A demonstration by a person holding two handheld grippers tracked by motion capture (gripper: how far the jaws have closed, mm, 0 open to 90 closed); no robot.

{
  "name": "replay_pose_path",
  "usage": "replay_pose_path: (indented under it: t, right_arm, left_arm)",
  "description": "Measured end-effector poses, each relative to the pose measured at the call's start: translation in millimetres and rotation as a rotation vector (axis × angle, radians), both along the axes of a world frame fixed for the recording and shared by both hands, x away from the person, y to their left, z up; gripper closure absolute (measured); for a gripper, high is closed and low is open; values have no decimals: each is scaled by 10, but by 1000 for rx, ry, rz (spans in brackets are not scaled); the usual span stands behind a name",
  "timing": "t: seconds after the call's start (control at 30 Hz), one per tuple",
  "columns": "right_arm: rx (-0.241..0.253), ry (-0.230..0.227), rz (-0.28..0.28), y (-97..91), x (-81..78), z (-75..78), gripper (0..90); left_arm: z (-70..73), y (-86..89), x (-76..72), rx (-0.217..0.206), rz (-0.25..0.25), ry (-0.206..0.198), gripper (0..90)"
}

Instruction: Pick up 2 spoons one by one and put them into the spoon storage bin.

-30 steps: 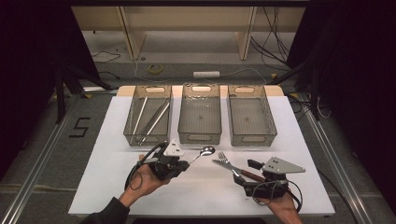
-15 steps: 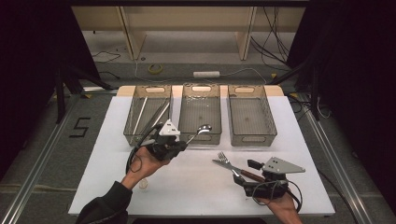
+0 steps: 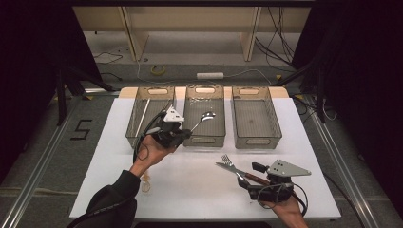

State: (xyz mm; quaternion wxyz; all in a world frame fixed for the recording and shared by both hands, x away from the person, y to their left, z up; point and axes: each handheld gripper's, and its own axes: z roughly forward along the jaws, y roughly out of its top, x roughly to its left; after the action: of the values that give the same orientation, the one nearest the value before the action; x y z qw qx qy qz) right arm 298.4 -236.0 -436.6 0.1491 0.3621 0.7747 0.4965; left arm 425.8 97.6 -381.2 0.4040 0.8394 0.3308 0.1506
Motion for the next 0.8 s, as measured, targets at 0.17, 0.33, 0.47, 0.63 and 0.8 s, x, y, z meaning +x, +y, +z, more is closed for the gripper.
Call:
replay_pose_path:
  t: [0.17, 0.33, 0.47, 0.63, 0.8]
  right_arm:
    - [-1, 2, 0, 0, 6, -4, 232]
    - [1, 2, 0, -1, 10, -7, 232]
    - [0, -4, 3, -1, 8, -4, 232]
    - [1, -2, 2, -9, 8, -4, 232]
    - [0, -3, 3, -12, 10, -3, 232]
  left_arm:
    - [37, 22, 127, -30, 31, -2, 839]
    - [35, 12, 246, -54, 53, 7, 840]
    - [20, -22, 326, -42, 68, 4, 839]
    - [1, -33, 446, -48, 93, 14, 840]
    - [-12, -70, 531, -90, 113, 14, 839]
